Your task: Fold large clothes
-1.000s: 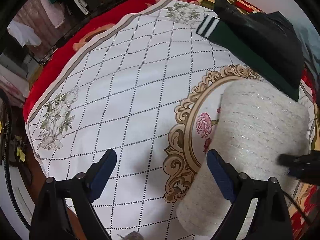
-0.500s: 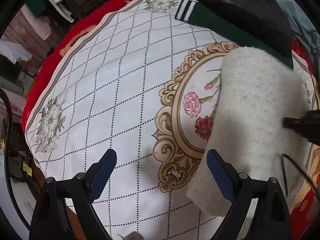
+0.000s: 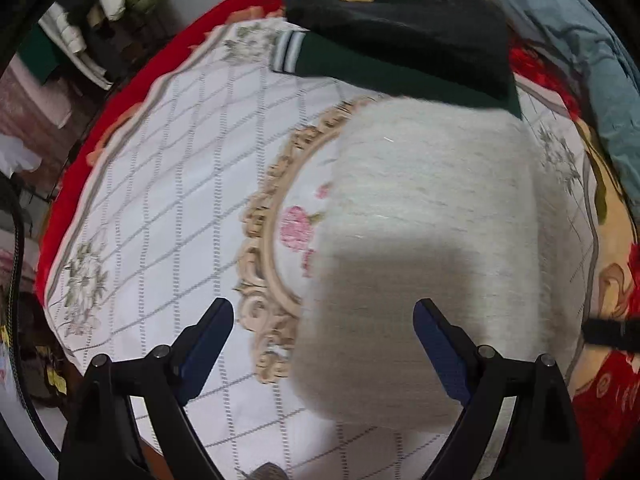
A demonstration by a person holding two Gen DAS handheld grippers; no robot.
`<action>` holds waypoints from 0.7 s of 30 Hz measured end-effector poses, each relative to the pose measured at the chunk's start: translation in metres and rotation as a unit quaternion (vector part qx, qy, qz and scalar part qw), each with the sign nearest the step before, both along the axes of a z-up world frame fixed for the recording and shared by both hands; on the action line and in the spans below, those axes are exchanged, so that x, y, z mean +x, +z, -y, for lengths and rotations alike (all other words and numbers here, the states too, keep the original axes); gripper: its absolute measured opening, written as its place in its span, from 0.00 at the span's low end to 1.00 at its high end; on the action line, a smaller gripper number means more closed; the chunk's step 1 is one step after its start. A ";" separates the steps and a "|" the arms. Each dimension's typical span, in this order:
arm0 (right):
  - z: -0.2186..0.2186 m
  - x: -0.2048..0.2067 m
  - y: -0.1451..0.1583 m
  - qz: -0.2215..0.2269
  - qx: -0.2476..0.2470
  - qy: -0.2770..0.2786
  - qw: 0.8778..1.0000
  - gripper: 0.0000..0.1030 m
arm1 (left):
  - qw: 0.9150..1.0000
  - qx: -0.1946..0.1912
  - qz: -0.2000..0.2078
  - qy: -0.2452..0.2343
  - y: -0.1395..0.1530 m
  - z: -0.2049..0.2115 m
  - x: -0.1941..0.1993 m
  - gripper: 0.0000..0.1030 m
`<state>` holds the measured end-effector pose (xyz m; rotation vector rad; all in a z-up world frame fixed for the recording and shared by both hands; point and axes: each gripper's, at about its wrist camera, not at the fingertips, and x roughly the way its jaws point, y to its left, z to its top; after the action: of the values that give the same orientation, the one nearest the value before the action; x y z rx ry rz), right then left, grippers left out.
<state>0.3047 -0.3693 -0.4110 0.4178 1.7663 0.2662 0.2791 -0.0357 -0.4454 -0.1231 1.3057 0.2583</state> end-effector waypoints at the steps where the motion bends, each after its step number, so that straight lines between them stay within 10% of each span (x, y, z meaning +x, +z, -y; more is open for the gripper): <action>1: 0.008 -0.007 -0.005 0.002 -0.008 0.004 1.000 0.40 | 1.000 0.004 -0.003 -0.004 -0.007 0.007 0.003 0.89; 6: 0.037 -0.022 -0.036 0.037 -0.040 -0.014 0.998 0.45 | 0.997 0.035 -0.062 -0.041 -0.070 0.039 0.021 0.92; 9: 0.048 -0.019 -0.049 0.061 -0.015 -0.028 0.998 0.77 | 0.997 0.018 -0.056 -0.050 -0.058 0.035 0.026 0.92; 13: 0.054 -0.001 -0.068 0.085 0.037 -0.037 0.995 0.82 | 0.999 -0.008 -0.020 -0.033 -0.025 0.007 0.018 0.92; 21: 0.038 0.050 -0.147 0.042 0.137 -0.031 0.989 1.00 | 0.983 -0.178 -0.004 0.037 -0.056 -0.057 0.030 0.91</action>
<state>0.3546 -0.4073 -0.5577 0.6482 1.6350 0.4777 0.3093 0.0211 -0.5018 -0.4762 1.3463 0.0861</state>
